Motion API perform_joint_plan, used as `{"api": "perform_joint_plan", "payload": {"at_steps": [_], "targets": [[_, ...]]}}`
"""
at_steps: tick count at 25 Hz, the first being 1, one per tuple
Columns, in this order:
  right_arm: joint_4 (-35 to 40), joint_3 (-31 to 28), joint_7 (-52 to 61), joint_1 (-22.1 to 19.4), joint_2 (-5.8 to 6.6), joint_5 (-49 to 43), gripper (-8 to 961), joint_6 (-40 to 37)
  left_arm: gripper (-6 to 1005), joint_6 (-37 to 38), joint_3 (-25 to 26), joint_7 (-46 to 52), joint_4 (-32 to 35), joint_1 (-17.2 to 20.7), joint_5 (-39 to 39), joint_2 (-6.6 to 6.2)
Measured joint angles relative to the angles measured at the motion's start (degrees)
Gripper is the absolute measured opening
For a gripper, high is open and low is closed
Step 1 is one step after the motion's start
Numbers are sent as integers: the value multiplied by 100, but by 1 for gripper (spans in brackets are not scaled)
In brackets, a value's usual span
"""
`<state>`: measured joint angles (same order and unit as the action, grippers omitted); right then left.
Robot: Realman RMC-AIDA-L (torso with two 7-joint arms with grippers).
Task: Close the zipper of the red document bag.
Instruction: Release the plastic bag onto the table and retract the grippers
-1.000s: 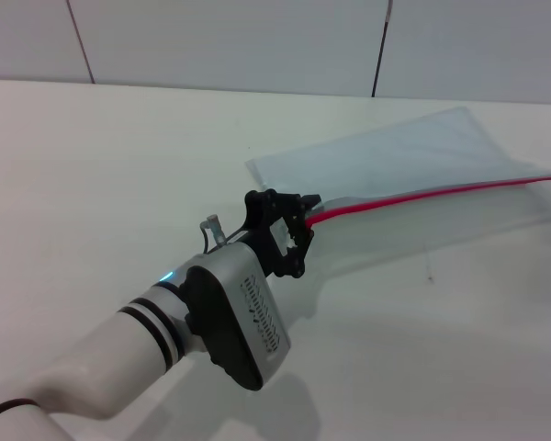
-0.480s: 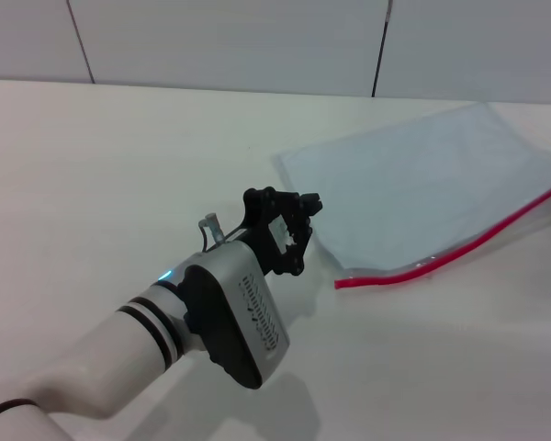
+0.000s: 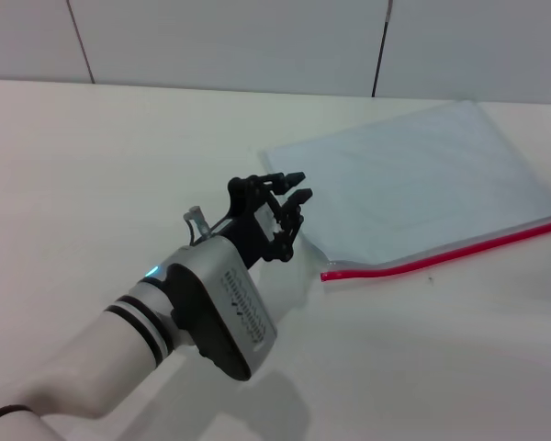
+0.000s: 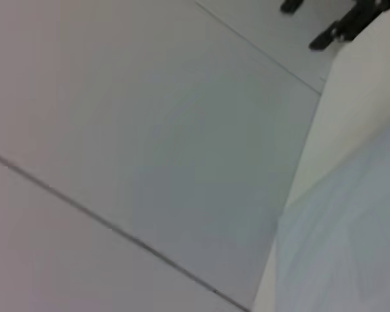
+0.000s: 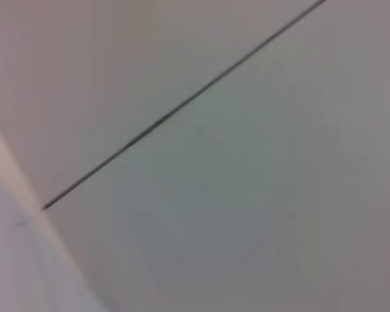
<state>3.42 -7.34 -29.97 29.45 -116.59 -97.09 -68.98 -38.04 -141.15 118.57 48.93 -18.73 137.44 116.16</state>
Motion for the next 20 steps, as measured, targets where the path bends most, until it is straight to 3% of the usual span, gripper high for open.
{"api": "perform_joint_plan", "payload": {"at_steps": [1, 6, 11, 14, 20], "targets": [[-54, -20, -21, -19, 0, 95, 460, -113, 179, -64, 0, 2, -18, -1, -47, 1], [-619, -68, -119, -84, -3, 667, 574, -889, 175, -896, -12, 193, -176, -11, -547, 4], [-1409, -91, -60, -99, -4, 1039, 812, -1556, 292, -1988, -10, 848, -433, -4, -1054, 12], [-1755, -91, 277, -67, -4, 1079, 897, -1681, 322, -2567, -9, 1323, -592, -2, -1408, 13], [-1702, -42, 2281, -56, 10, 1051, 898, -1907, 326, -3159, 57, 2665, -969, -80, -1826, 1]]}}
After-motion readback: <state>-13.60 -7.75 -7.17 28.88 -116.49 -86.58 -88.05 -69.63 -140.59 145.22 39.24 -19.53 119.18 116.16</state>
